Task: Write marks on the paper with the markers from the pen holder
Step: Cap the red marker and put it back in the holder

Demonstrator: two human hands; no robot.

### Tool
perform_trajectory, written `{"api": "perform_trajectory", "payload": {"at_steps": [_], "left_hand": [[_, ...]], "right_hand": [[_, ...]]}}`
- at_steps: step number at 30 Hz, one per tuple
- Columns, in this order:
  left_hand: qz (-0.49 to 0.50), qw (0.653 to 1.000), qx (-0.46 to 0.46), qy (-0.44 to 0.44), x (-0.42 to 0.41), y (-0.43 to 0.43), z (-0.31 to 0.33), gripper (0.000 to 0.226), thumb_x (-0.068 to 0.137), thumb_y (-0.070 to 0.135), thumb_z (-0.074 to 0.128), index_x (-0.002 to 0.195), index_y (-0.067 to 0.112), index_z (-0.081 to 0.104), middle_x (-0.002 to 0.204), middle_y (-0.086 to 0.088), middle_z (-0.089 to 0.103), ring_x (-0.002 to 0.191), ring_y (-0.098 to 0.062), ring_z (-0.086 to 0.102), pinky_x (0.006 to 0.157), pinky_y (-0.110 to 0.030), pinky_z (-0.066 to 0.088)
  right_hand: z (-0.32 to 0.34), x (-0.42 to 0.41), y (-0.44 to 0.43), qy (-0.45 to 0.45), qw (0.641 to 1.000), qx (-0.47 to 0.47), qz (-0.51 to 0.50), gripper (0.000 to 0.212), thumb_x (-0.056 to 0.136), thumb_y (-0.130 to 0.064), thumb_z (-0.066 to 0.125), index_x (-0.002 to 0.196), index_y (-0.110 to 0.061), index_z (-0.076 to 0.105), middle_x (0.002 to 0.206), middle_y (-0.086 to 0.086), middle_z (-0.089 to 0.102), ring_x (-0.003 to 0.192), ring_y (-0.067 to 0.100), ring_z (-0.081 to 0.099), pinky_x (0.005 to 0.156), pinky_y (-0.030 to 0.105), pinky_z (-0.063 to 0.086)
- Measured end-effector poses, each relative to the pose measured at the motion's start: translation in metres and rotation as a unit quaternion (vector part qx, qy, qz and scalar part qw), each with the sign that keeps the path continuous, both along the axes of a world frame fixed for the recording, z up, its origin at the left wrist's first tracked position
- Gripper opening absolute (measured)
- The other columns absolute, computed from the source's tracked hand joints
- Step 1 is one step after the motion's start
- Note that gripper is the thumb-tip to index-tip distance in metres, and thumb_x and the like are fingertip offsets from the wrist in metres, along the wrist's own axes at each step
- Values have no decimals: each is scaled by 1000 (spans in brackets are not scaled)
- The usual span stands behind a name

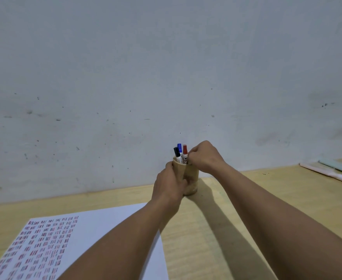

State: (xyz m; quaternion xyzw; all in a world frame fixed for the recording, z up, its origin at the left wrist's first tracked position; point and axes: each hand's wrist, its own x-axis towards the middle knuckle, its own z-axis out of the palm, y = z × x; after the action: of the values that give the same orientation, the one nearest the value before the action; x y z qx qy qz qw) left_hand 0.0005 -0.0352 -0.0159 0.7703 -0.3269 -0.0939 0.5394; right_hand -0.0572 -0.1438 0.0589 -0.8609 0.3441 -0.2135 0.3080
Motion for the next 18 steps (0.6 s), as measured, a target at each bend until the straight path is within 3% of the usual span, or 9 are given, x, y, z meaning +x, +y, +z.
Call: {"api": "perform_trajectory", "payload": {"at_steps": [2,4,7,10,13,15,18], "left_hand": [[-16,1000,-8,5,4,0,-1,34,85,13,67,112,27,51,99,8,63,80,-4,59,48,-9,44],[-35,999,-21,12,6,1,0,38,85,13,72,111,29,50,99,11,61,81,0,58,46,-5,42],[-60,997,-38,32,10,1,-2,44,85,9,76,117,25,51,96,16,57,81,2,56,47,-1,42],[-73,996,-46,37,14,0,-4,46,85,9,76,123,21,52,97,17,57,81,3,56,47,-1,42],[-73,996,-47,27,17,0,-6,53,83,12,78,130,16,53,102,12,60,83,0,58,48,-1,43],[-75,996,-49,29,18,0,-5,55,83,13,78,132,16,53,104,11,59,83,2,57,48,0,42],[-82,995,-45,29,20,1,-3,53,84,14,78,130,17,52,98,19,57,81,4,55,48,1,42]], "right_hand": [[3,3,-6,-4,1000,-13,16,29,81,1,54,84,-7,81,83,10,73,84,28,67,72,40,57],[6,6,-14,-10,999,-12,30,33,84,3,56,90,-16,83,90,3,74,91,20,67,79,33,57],[5,16,-25,-16,999,1,40,22,89,-5,64,86,-19,80,90,3,73,85,17,66,70,27,52],[4,22,-29,-13,998,9,53,27,93,-11,63,71,-23,75,77,-3,70,80,17,66,69,29,55],[11,18,-29,7,996,44,72,22,93,-11,62,79,-15,78,69,0,63,60,16,48,49,23,37],[15,16,-33,20,993,75,84,19,90,-11,63,84,-8,81,72,5,59,65,20,42,51,25,32],[17,17,-35,36,990,108,83,19,86,-17,71,93,-3,80,76,6,60,70,21,44,58,29,35]]}}
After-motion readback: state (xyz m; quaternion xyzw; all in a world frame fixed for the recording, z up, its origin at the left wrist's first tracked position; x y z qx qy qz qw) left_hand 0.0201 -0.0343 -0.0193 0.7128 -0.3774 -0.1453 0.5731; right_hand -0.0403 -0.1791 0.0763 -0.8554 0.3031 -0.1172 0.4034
